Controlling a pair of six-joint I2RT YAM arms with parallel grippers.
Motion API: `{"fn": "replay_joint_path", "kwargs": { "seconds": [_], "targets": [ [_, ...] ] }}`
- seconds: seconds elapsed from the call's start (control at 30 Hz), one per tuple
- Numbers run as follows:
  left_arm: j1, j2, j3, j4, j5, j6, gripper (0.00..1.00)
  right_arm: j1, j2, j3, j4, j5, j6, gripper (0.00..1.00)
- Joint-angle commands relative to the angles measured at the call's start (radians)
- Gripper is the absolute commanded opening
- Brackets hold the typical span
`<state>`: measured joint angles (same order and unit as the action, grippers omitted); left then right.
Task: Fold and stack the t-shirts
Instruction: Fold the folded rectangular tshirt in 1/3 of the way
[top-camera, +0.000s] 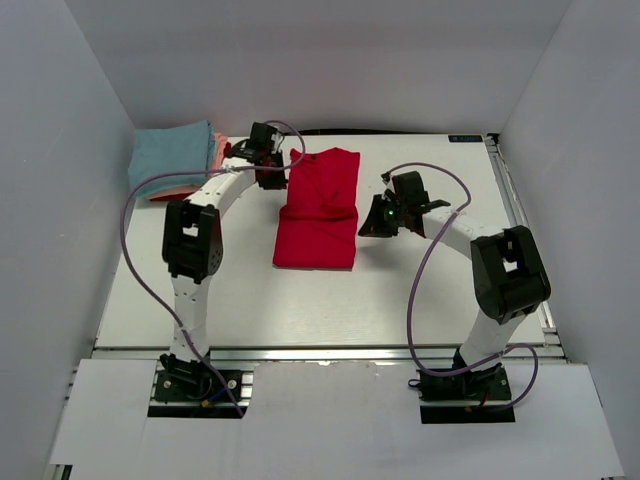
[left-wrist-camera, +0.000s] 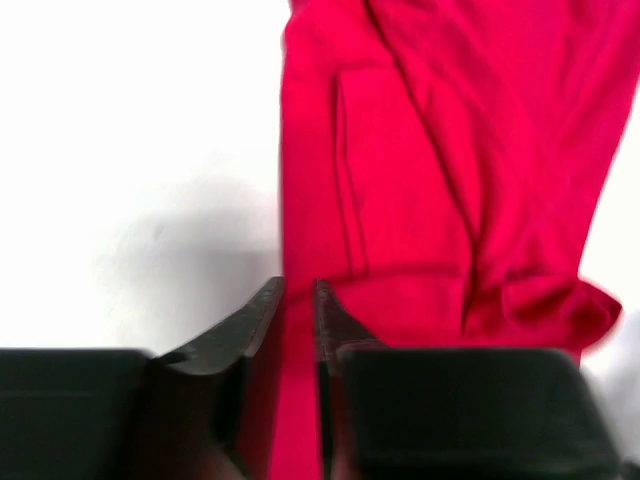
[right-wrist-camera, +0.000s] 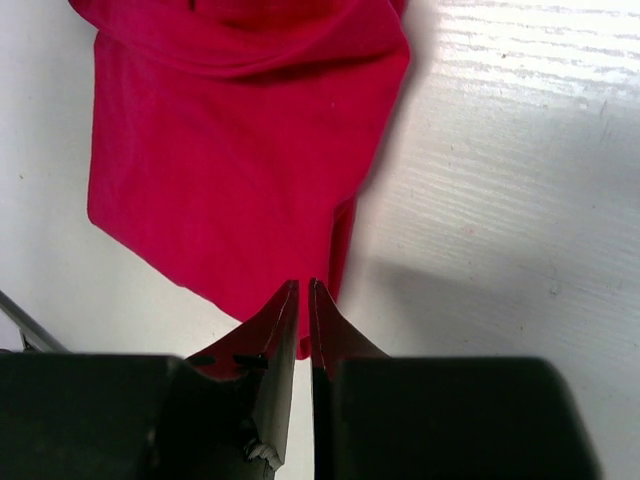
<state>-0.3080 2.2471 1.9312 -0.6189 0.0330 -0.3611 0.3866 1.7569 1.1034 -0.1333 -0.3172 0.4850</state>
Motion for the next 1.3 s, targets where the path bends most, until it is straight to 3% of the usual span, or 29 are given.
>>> {"fn": "replay_joint_path", "kwargs": {
  "seconds": [0.0,0.07,0.13,0.23,0.4,0.7,1.27],
  "targets": [
    [-0.003,-0.211,-0.072,0.006,-0.042,0.049,0.26,0.005,-0.016,0.044,0.063,-0.011,-0.032,0.15],
    [-0.003,-0.239,-0.147,-0.033,0.019,0.07,0.19,0.006,0.007,0.076,0.058,-0.025,-0.04,0.12],
    [-0.003,-0.288,-0.224,-0.042,0.057,0.082,0.13,0.009,0.047,0.119,0.058,-0.031,-0.049,0.0],
    [-0.005,-0.336,-0.349,-0.013,0.087,0.091,0.0,0.02,0.099,0.173,0.057,-0.034,-0.054,0.0],
    [-0.013,-0.351,-0.443,0.051,0.145,0.083,0.0,0.05,0.177,0.237,0.063,-0.019,-0.056,0.0],
    [-0.037,-0.25,-0.402,0.065,0.156,0.086,0.0,0.093,0.279,0.328,0.055,0.015,-0.045,0.0],
    [-0.045,-0.049,-0.18,0.045,0.125,0.091,0.0,0.112,0.385,0.469,0.018,0.006,-0.043,0.0]
  ]
}}
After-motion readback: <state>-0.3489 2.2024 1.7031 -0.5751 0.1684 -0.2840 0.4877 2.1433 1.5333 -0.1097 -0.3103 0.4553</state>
